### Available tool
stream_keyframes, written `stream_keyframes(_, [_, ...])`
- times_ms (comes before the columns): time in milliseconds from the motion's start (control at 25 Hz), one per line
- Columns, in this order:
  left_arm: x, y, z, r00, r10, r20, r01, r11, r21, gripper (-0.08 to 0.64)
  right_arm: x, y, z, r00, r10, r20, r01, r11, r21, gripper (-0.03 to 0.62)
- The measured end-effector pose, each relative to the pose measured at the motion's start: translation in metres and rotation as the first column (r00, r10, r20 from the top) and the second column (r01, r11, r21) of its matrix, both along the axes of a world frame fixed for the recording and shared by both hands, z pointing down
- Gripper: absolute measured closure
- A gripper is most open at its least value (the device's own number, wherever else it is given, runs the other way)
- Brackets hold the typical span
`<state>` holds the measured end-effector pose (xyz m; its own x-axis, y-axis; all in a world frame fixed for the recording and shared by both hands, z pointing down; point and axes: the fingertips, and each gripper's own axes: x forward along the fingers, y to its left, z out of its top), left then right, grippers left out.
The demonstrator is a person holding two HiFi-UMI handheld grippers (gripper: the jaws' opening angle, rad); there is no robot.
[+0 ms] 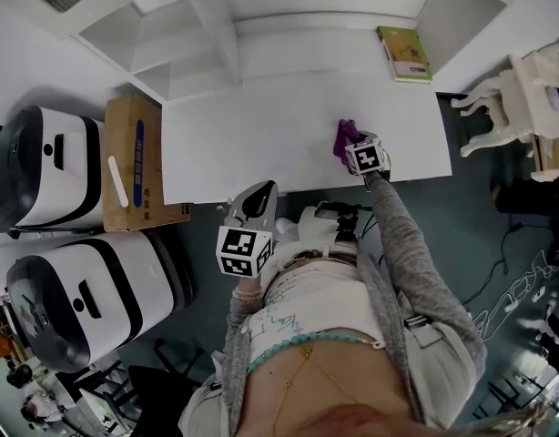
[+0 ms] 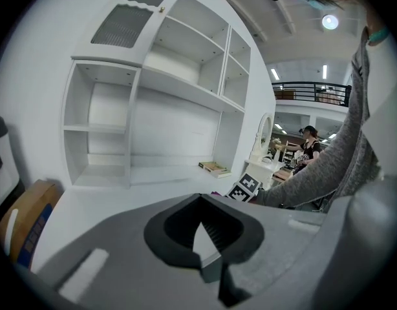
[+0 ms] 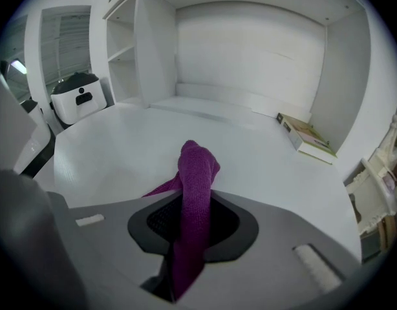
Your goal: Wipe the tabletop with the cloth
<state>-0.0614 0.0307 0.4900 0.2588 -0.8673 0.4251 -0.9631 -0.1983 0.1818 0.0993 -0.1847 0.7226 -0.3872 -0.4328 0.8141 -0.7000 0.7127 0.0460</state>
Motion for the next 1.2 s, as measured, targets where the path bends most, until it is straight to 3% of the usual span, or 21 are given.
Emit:
stream_keyframes(520, [0.021,-0.031,-0.006,0.996,-0.086,0.005,0.086,0.996,-0.015,0.56,-0.01,-0.003,-0.002,0.994,-0.094,0.053,0.101,0.984,-0.144,0.503])
stream_keyframes(880, [-0.01,-0.041,-0.005,0.991,-0.136,0.015,0.137,0.99,-0.019,0.56,-0.014,-0.002,-0.001,0.99,-0.111,0.085,0.123,0.981,-0.151,0.502])
stream_keyframes(1200, [-0.054,-0.039,-0.005,1.0,-0.011,0.025,0.012,1.0,-0.023,0.56,-0.019,-0.004,-0.002,0.997,-0.001,0.075,0.008,0.996,-0.087,0.503])
